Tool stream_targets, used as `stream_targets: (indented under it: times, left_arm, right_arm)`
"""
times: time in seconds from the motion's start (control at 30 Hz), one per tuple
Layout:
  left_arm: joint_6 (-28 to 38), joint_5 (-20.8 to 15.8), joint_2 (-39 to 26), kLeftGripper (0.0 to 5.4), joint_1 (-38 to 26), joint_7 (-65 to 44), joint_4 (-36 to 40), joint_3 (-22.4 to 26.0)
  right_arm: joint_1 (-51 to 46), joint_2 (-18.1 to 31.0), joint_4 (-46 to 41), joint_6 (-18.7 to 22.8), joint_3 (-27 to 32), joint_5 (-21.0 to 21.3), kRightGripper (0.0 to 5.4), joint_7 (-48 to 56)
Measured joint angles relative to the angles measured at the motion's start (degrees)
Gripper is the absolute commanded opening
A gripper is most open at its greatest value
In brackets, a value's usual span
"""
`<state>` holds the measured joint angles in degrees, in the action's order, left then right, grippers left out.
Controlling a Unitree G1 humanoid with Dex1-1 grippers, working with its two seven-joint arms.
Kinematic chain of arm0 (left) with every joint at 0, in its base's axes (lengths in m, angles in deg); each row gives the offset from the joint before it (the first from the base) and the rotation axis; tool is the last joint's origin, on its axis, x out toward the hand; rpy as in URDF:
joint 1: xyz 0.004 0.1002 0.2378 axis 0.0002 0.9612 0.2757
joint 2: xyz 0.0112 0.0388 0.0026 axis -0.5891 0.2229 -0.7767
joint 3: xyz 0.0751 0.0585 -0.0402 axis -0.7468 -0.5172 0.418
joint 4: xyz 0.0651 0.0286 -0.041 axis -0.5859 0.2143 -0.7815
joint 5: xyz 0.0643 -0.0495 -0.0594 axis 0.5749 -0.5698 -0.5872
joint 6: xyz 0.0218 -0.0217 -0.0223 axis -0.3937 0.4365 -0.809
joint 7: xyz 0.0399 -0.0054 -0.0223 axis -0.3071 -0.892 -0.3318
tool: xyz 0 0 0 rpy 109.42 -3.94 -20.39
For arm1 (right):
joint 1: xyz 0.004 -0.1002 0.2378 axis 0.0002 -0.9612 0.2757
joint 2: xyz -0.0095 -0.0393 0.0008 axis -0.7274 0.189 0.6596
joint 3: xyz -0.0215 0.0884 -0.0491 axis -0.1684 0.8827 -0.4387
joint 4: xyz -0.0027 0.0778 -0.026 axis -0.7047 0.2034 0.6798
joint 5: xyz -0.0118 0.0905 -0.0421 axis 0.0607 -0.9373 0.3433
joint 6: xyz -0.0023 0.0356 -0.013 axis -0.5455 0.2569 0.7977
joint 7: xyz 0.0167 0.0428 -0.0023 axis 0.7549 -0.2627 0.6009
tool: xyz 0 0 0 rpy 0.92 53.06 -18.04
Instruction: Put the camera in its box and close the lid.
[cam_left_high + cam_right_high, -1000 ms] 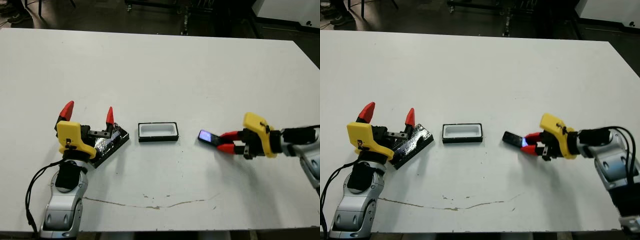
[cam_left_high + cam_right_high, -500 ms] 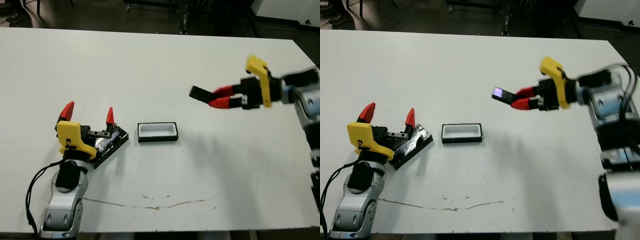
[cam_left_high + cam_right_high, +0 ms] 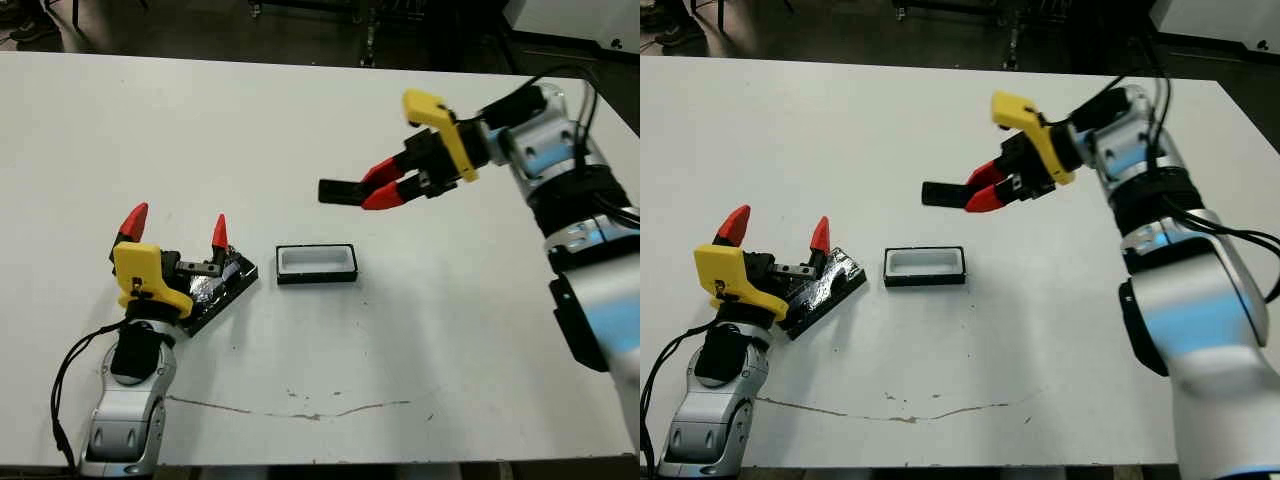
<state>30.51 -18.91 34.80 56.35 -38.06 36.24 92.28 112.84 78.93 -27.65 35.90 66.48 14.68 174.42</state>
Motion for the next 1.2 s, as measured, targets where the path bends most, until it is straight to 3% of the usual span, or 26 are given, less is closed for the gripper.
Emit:
stream_targets:
  times: [0.27, 0.67, 1.2]
  left_arm:
    - [-0.1, 0.5, 0.0, 5.4, 0.0, 0.1, 0.0, -0.5]
    - [-0.2, 0.3, 0.0, 5.4, 0.0, 0.2, 0.2, -0.7]
    - [-0.6, 0.3, 0.5, 5.4, 0.0, 0.2, 0.4, -1.0]
  right_arm:
    - [0.0, -2.2, -0.9, -4.7, -1.7, 3.3, 1.67, 0.4]
    - [-0.1, -3.8, -1.2, -5.0, -3.7, 6.4, 1.67, 0.6]
    - [-1.5, -5.3, -7.1, 4.4, -7.8, 11.6, 1.67, -1.5]
